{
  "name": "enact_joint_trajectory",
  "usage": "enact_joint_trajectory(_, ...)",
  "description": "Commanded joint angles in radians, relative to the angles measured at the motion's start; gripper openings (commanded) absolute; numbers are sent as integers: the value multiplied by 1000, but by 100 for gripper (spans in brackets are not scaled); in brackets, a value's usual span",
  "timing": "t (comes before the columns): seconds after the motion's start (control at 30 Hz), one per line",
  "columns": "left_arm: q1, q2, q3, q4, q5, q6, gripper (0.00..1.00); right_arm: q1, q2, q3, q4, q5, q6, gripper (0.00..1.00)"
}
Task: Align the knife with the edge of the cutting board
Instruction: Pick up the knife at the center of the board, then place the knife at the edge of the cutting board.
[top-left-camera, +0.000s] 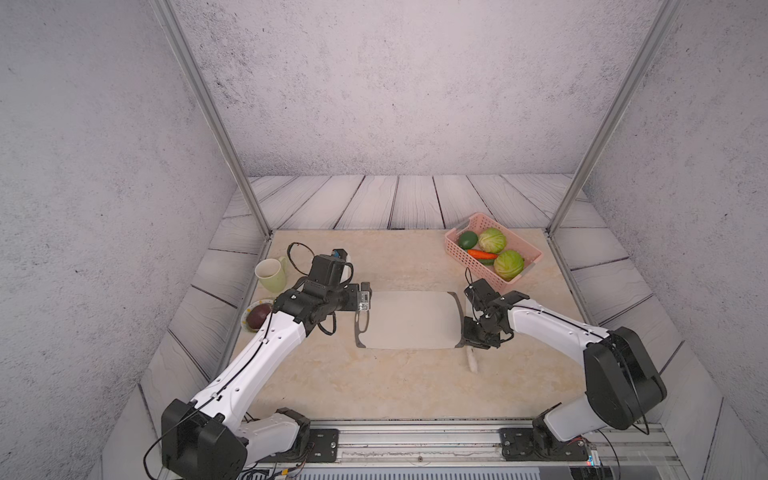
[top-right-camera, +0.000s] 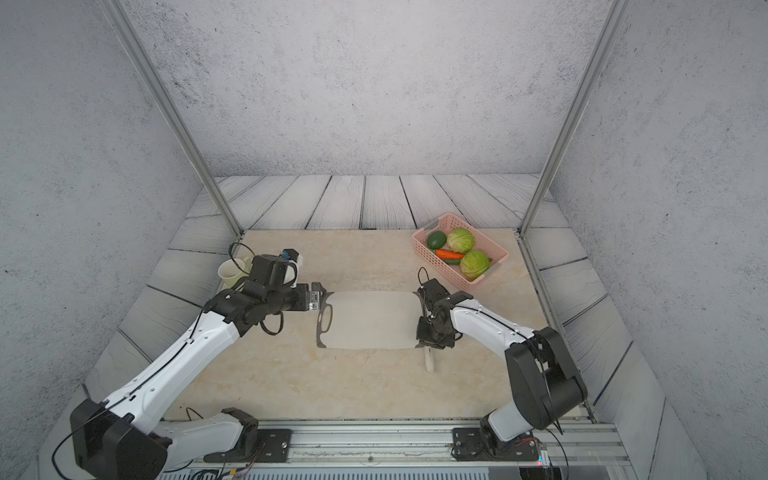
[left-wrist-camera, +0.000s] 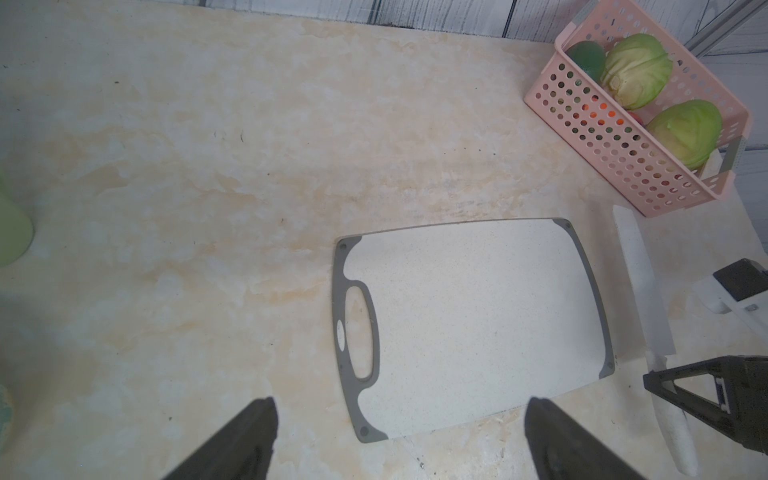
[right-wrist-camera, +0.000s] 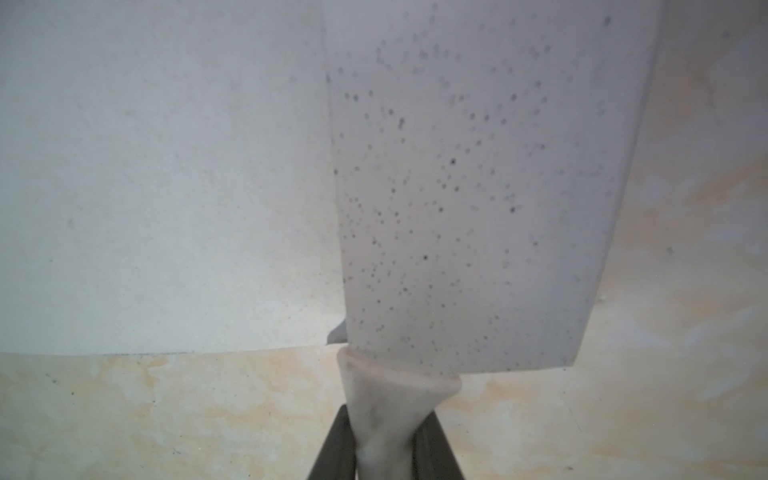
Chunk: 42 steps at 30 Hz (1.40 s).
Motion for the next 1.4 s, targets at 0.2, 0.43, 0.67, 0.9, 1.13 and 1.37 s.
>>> enact_joint_trajectory(0.2,6,0,23,-6,4,3,98,69,106,122,-37,18,20,0)
enact_joint_trajectory(0.43,6,2,22,-6,4,3,98,114,178,188,-53,29,35,0)
enact_joint_trajectory(0.67,5,2,23,-6,4,4,98,144,221,217,-59,43,57,0)
enact_joint_trajectory(0.9,6,3,23,-6,6,3,98,158,238,224,-70,63,82,0)
enact_joint_trajectory(1.13,5,7,23,-5,10,3,98,164,246,221,-72,83,114,0)
enact_joint_trajectory(1.37,6,8,23,-5,11,3,98,168,269,222,-63,81,134,0)
